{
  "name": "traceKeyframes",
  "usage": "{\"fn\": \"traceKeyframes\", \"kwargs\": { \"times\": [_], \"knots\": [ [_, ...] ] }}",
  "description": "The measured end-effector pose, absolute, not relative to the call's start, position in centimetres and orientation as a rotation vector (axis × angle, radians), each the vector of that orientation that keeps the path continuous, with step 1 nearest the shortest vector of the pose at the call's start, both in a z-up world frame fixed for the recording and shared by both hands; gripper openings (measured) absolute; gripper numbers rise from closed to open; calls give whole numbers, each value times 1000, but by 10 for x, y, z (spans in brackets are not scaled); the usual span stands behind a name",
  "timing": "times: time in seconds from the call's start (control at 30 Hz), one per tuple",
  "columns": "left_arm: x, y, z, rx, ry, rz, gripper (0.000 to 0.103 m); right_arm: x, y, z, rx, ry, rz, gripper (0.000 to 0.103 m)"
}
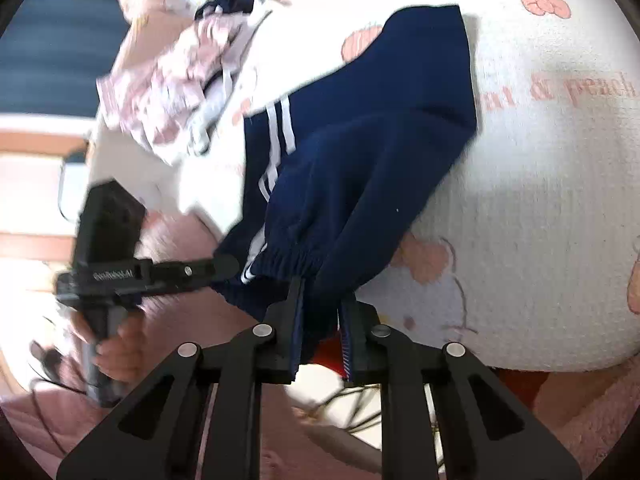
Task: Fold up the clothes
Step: 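Fold the pants over again with both grippers toward the waistband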
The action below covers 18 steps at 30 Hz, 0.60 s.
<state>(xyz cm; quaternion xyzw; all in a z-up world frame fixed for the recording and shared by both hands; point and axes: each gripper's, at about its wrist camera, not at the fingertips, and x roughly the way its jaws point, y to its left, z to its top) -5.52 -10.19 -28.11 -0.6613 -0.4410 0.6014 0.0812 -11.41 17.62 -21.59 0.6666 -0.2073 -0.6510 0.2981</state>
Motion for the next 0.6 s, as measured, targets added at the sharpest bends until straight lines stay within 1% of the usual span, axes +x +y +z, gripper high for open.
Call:
{"fn": "traceKeyframes", "kwargs": {
  "times": [0.07,0.1,0.13,0.17,0.2,0.27,0.3,0.33,0.43,0.53,0.6],
  "knots": [
    [-35,-125,-280,-1970,-1330,1790,27,-110,187,-206,1779,-581,-1708,15],
    [-32,-128,-278,-1980,-1299,1802,27,-108,188,-203,1784,-558,-1706,16],
    [-29,-130,-277,-1991,-1264,1817,27,-107,187,-200,1790,-505,-1712,18],
    [-41,-106,-293,-2008,-1241,1813,27,-103,182,-200,1807,-426,-1709,21],
    [-54,-79,-310,-2026,-1219,1808,27,-99,175,-202,1831,-327,-1699,26],
    [-50,-73,-325,-2055,-1219,1776,27,-87,169,-202,1845,-153,-1695,26],
    [-48,-71,-330,-2066,-1224,1765,27,-84,166,-201,1827,-128,-1698,26],
    [-44,-72,-335,-2068,-1246,1760,27,-83,166,-199,1805,-129,-1701,26],
    [-32,-84,-324,-2022,-1345,1736,27,-93,162,-185,1697,-177,-1751,26],
    [-32,-72,-321,-2010,-1368,1743,27,-108,149,-173,1627,-212,-1761,26],
    [-27,-77,-309,-1995,-1375,1738,27,-117,138,-168,1586,-180,-1789,27]
  ]
}}
